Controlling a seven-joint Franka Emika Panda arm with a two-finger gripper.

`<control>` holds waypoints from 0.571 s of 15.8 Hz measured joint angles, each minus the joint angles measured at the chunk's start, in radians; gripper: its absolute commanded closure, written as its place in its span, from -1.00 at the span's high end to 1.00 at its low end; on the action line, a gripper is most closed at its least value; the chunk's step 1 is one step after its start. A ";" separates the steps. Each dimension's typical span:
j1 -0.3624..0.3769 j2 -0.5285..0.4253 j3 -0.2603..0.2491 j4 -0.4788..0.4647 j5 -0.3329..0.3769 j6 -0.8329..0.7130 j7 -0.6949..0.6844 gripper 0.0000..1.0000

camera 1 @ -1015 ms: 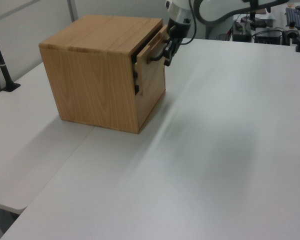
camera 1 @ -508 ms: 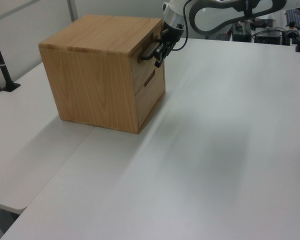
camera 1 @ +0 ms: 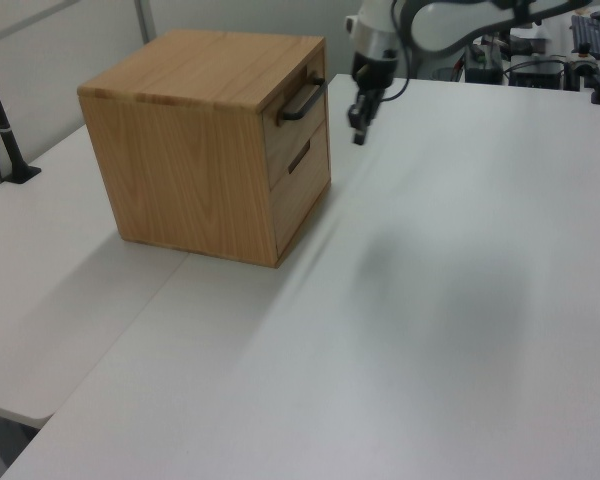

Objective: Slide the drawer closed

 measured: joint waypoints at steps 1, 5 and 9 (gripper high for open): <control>-0.002 -0.042 -0.004 -0.020 0.000 -0.060 -0.001 0.82; -0.022 -0.209 -0.024 -0.117 0.001 -0.162 -0.004 1.00; -0.042 -0.293 -0.026 -0.173 0.001 -0.194 -0.004 1.00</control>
